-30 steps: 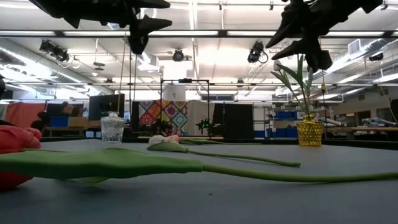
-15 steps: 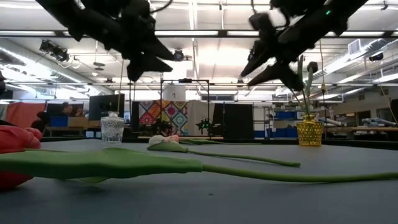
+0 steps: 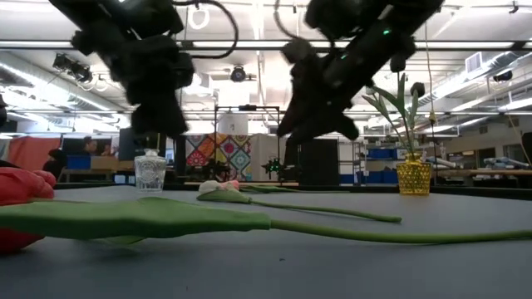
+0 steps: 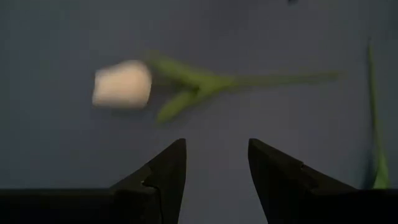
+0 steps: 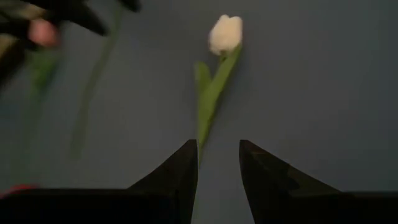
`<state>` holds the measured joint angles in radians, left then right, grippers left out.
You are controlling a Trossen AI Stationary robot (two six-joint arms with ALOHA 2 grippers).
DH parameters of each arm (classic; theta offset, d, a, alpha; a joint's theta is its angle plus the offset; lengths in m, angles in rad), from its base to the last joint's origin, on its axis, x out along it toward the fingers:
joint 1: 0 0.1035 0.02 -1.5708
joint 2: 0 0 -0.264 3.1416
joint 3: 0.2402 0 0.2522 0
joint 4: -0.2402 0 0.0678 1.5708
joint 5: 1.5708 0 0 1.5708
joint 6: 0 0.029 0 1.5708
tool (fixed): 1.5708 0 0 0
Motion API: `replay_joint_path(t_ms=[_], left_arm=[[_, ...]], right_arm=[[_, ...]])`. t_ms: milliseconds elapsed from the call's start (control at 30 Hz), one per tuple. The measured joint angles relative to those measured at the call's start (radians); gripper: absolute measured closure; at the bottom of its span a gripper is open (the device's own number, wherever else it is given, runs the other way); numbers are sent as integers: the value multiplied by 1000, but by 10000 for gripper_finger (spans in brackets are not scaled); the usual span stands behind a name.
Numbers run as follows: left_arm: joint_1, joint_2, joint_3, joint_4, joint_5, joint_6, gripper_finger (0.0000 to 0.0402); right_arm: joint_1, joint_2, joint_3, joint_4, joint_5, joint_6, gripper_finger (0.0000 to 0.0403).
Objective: Sort flowers into vase by color
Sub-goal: Put the white tulip into the yellow vase
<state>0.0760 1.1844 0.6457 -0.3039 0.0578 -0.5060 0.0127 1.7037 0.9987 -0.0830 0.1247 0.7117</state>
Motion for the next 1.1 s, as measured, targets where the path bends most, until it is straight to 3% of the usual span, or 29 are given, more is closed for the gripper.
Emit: replay_joint_path(t_ms=[167,300,400,633,867,1000,1100], left_arm=[[-38,-44,0,-110,-13,1,224],[-92,-77,-14,-196,-75,6,224],[-140,-116,-86,-139,-82,-68,224],[-225,-145,-199,-3,-86,-308,224],[-234,-142,-199,-18,-156,-276,224],[-234,-142,-199,12,-194,-247,224],[-234,-142,-199,47,-196,-199,224]], right_arm=[[22,95,67,-19,150,-10,275],[41,147,91,-24,149,49,275],[73,163,93,-76,151,41,275],[200,95,93,-287,280,25,275],[330,26,93,-507,351,202,275],[341,28,93,-492,401,224,274],[304,30,93,-448,421,143,275]])
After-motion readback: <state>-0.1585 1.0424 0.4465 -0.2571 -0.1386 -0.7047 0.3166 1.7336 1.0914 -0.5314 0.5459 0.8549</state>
